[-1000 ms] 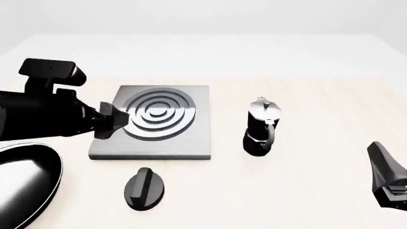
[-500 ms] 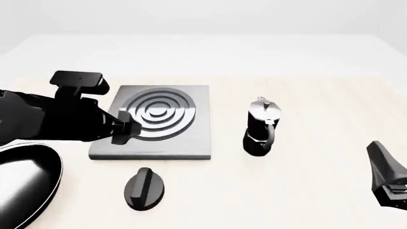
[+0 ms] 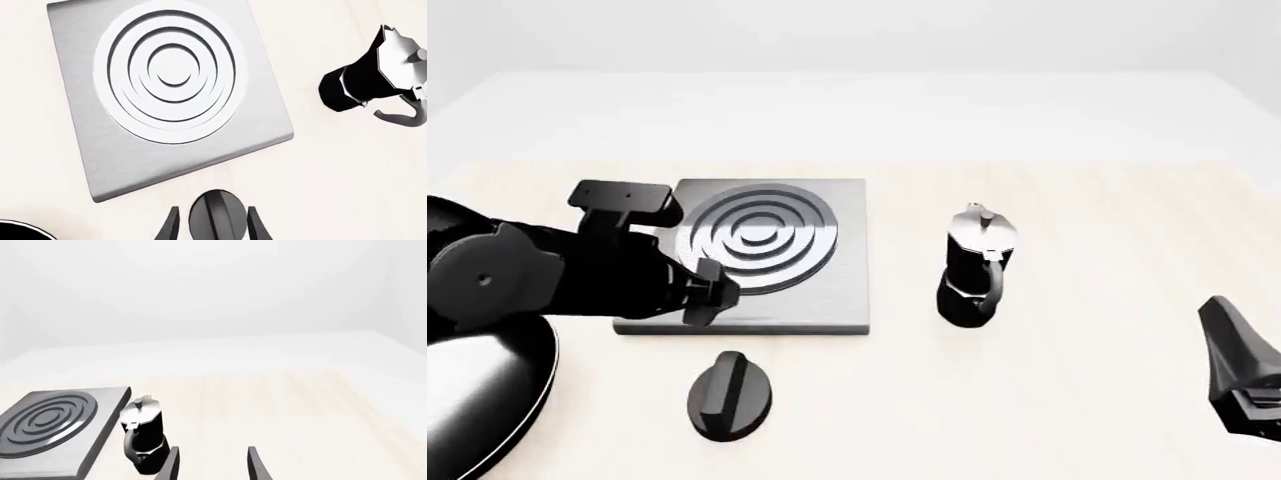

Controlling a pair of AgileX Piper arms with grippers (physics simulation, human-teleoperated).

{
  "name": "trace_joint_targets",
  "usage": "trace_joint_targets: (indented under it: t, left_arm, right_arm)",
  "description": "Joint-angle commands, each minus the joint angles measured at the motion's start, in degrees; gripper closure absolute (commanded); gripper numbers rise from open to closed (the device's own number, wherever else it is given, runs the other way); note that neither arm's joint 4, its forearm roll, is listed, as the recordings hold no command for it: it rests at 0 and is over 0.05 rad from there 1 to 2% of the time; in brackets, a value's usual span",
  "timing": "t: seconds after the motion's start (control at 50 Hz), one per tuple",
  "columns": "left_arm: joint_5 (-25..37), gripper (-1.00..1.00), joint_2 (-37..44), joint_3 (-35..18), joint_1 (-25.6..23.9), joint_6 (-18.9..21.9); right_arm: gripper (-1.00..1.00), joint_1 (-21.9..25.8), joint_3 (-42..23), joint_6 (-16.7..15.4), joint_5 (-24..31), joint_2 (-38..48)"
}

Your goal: Turn on the stove and put the moka pot on it.

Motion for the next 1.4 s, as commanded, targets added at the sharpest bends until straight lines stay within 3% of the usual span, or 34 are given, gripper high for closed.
trace_joint_targets:
  t: [0.02,0.8,1.4]
  left_arm:
    - [-2.12,-1.00,1.15,1.71,-1.11,-0.96]
    - [-13.33,-1.00,9.35,8.70,-1.96,-3.99]
    - [-19.32,-1.00,16.17,10.55,-4.53,-7.05]
  right_arm:
    - [-1.00,-0.01,0.00,0.45,0.05,-0.23]
    - [-1.00,-0.92,0.00,0.94,2.05,-2.97]
    - [-1.00,-0.88,0.00,1.78,2.24,-3.37]
